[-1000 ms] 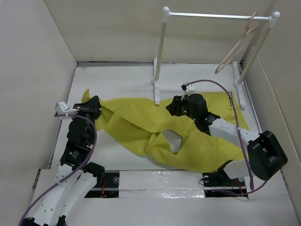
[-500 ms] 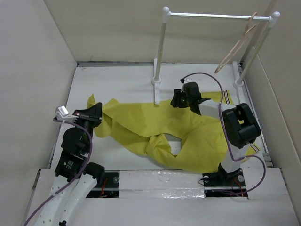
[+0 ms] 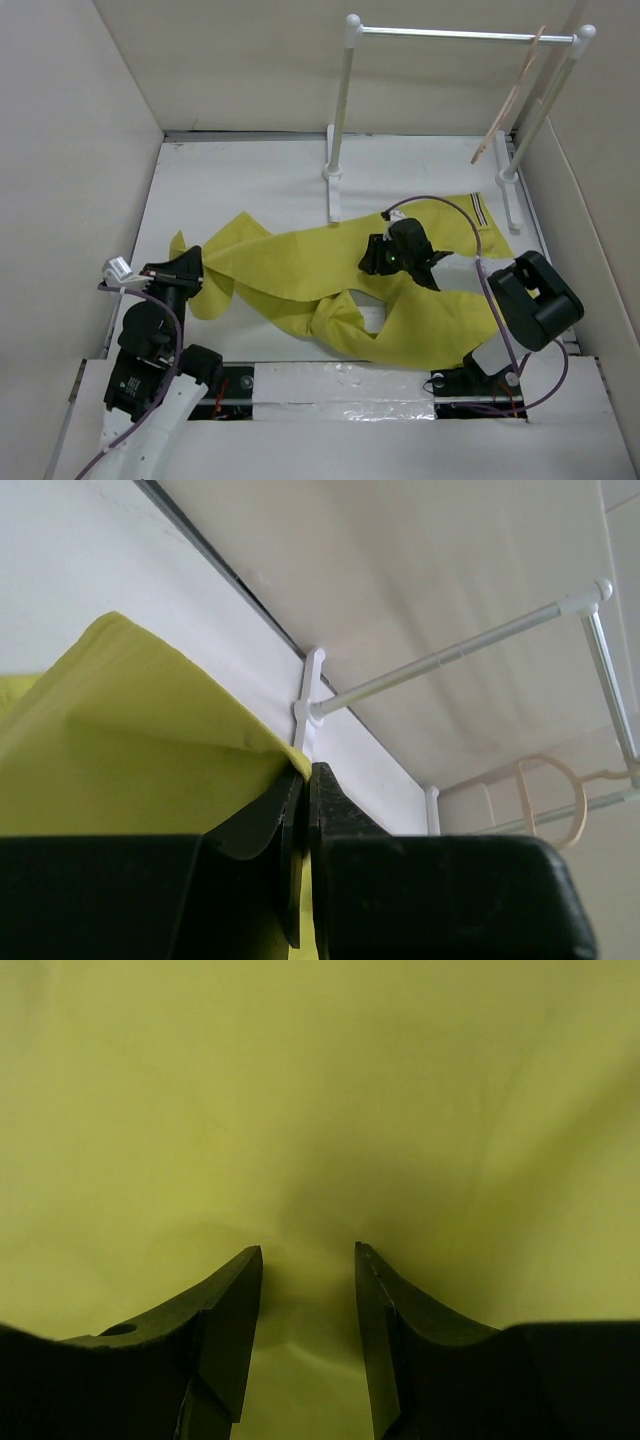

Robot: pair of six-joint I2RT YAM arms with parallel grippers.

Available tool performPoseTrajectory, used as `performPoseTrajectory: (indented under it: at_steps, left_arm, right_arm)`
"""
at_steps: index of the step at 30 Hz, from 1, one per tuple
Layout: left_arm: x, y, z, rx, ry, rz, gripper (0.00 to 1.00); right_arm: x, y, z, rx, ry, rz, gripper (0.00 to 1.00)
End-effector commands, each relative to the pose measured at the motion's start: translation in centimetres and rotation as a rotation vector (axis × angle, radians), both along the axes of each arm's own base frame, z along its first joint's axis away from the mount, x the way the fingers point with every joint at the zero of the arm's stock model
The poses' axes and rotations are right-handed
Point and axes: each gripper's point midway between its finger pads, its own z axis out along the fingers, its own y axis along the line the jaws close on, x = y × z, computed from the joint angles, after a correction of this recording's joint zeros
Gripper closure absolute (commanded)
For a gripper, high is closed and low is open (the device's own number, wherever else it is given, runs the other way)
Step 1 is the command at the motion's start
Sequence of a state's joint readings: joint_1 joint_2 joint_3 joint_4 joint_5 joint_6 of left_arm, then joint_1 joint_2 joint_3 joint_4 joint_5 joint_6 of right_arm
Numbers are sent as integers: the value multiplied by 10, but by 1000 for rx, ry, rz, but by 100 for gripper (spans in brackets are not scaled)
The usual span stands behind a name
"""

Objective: Place the trousers on the hanger
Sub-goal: Flatten out the trousers at the center of the board.

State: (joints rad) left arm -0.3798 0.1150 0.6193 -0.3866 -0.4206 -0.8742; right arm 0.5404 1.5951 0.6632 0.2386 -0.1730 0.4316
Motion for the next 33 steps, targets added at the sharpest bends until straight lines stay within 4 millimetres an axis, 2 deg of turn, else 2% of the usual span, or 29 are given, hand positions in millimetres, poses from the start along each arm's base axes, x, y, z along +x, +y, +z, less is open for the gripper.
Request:
performPoseTrajectory:
  at_steps: [1, 2, 3, 4, 5, 6, 7, 8, 9, 10, 11, 12, 13, 15, 16, 17, 18, 19, 20, 21, 22, 23, 24, 28, 33]
  left_arm:
    - [3, 12, 28, 11, -77, 69, 100]
    - [8, 10, 27, 10, -80, 69, 100]
    - [13, 10, 38, -13, -134, 78, 100]
    - [23, 8, 37, -11, -137, 89, 100]
    - [32, 7, 30, -14, -132, 104, 100]
    - [37, 7, 48, -44, -203, 121, 100]
    - [51, 3, 46, -27, -189, 127, 100]
    - [57, 1, 56, -33, -205, 128, 100]
    - [61, -5, 72, -60, -242, 105, 100]
    - [75, -16, 74, -43, -227, 76, 100]
    - [79, -26, 86, -43, -252, 32, 100]
    - [77, -43, 115, -55, -325, -64, 100]
    - [85, -55, 117, -45, -319, -111, 100]
    - [81, -80, 136, -52, -352, -248, 100]
    - [81, -87, 136, -59, -351, -282, 100]
    - [79, -91, 137, -71, -353, -312, 100]
    - [77, -94, 131, -75, -343, -330, 100]
    - [69, -90, 136, -83, -363, -326, 100]
    - [65, -87, 136, -87, -367, -319, 100]
    - [63, -83, 134, -86, -356, -297, 100]
    - [54, -77, 140, -88, -380, -287, 100]
    - [52, -73, 141, -78, -381, -273, 100]
    - [50, -69, 141, -72, -372, -255, 100]
    - [44, -60, 145, -57, -382, -222, 100]
    - [45, -70, 144, -51, -380, -268, 100]
  right_arm:
    - [-16, -6, 5, 15, 23, -21, 51]
    - [-9, -8, 13, 22, 0, -34, 51]
    - [-4, -7, 21, 24, -21, -36, 51]
    - [12, -5, 41, 41, -64, -49, 51]
    - [20, -6, 49, 37, -89, -56, 51]
    - [28, -7, 60, 37, -121, -74, 51]
    - [38, -11, 70, 43, -144, -97, 51]
    - [54, -16, 87, 57, -190, -125, 51]
    - [63, -21, 94, 62, -209, -147, 51]
    - [70, -25, 100, 68, -220, -162, 52]
    - [79, -28, 111, 88, -243, -175, 52]
    - [84, -35, 115, 99, -249, -188, 52]
    - [87, -38, 120, 108, -261, -197, 52]
    - [98, -43, 133, 114, -310, -225, 51]
    - [104, -46, 136, 107, -335, -247, 50]
    - [112, -47, 129, 90, -332, -263, 46]
    - [127, -44, 144, 98, -346, -250, 45]
    - [135, -41, 142, 91, -324, -230, 43]
    - [139, -42, 110, 34, -231, -209, 42]
    - [147, -39, 106, 18, -218, -200, 41]
    - [162, -33, 118, 24, -241, -185, 40]
    - [162, -32, 103, -14, -196, -164, 39]
    - [167, -30, 77, -43, -144, -146, 39]
    - [161, -18, 40, -35, -47, -41, 36]
    - [141, -14, 11, -13, 33, 0, 35]
